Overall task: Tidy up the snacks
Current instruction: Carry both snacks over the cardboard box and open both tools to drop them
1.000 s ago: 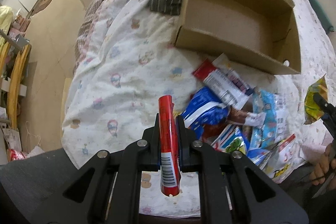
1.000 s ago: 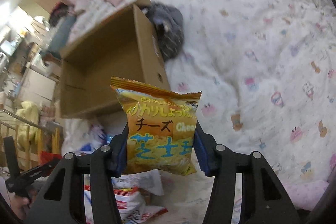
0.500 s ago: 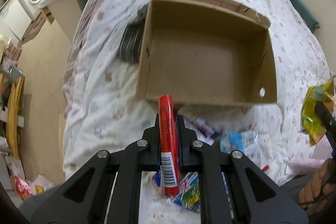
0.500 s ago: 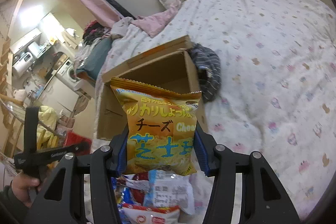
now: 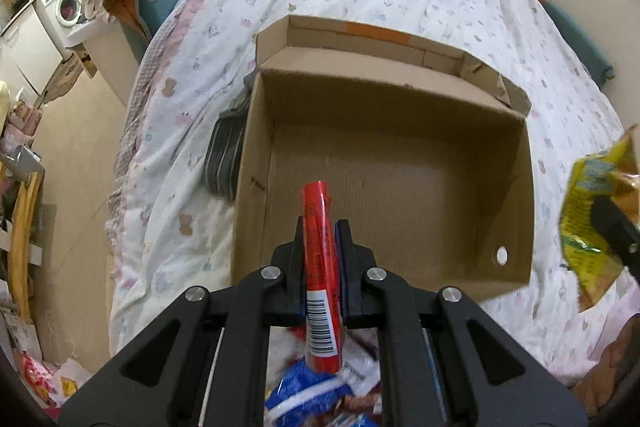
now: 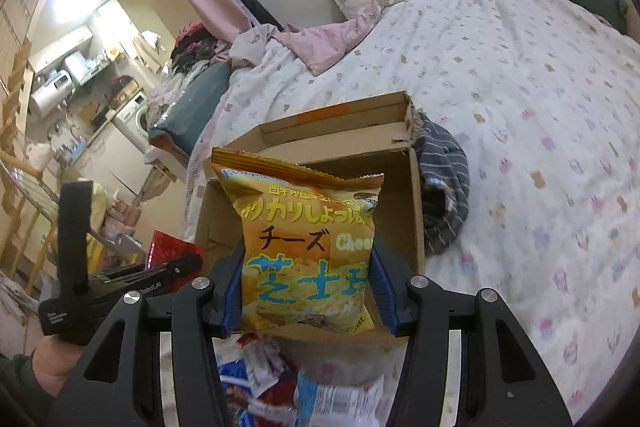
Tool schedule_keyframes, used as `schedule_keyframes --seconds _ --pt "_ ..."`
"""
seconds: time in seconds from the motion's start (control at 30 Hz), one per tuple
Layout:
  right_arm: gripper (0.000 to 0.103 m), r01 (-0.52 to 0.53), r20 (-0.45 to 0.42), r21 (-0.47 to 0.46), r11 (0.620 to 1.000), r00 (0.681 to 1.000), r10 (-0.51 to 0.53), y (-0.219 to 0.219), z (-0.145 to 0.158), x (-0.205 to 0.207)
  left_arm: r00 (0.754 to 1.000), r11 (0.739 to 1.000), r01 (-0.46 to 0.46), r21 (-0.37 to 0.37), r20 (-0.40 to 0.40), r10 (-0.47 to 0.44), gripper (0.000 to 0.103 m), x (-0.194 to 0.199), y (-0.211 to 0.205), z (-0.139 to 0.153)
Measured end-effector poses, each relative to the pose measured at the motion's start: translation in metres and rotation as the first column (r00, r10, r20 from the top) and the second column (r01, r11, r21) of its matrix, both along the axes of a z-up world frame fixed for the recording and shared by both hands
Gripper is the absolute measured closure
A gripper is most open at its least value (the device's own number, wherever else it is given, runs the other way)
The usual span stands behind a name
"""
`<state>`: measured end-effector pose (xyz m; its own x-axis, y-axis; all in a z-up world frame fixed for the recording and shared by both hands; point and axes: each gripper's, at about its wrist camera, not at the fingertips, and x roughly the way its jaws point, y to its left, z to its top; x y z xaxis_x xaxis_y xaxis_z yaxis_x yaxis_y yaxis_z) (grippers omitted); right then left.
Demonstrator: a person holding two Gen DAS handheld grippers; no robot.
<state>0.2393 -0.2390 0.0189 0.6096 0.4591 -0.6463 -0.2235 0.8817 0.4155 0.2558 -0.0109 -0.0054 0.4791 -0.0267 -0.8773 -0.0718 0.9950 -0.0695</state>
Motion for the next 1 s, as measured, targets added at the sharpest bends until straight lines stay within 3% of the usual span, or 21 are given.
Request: schedule_keyframes --seconds 0.13,0.3,0.47,0.9,1.0 --pt "0.048 0.001 -0.042 0.005 1.000 0.999 -0.001 0.005 -0.024 0.015 0.999 0.999 0.026 0.025 0.027 -0.027 0.094 0.009 -0.007 -0.014" --pt "0.048 0.001 -0.095 -0.046 0.999 0.995 -0.005 0.012 -0.052 0.023 0.999 0.999 0.033 0.010 -0.007 -0.033 0.094 0.018 -0.008 -0.037" --pt "0.048 0.015 -0.162 -0.052 0.999 0.986 -0.023 0.012 -0.075 0.033 0.998 0.998 0.053 0.018 0.025 -0.054 0.094 0.020 -0.013 -0.039" --pt "0.046 -0.008 -0.172 -0.033 0.999 0.985 0.003 0.018 -0.077 0.034 0.996 0.996 0.084 0.032 0.037 -0.085 0.091 0.020 -0.023 -0.041" --pt "0.046 -0.002 -0.170 -0.018 1.000 0.985 -0.002 0.015 -0.077 0.034 0.995 0.995 0.090 0.033 0.040 -0.091 0.081 0.018 -0.024 -0.041"
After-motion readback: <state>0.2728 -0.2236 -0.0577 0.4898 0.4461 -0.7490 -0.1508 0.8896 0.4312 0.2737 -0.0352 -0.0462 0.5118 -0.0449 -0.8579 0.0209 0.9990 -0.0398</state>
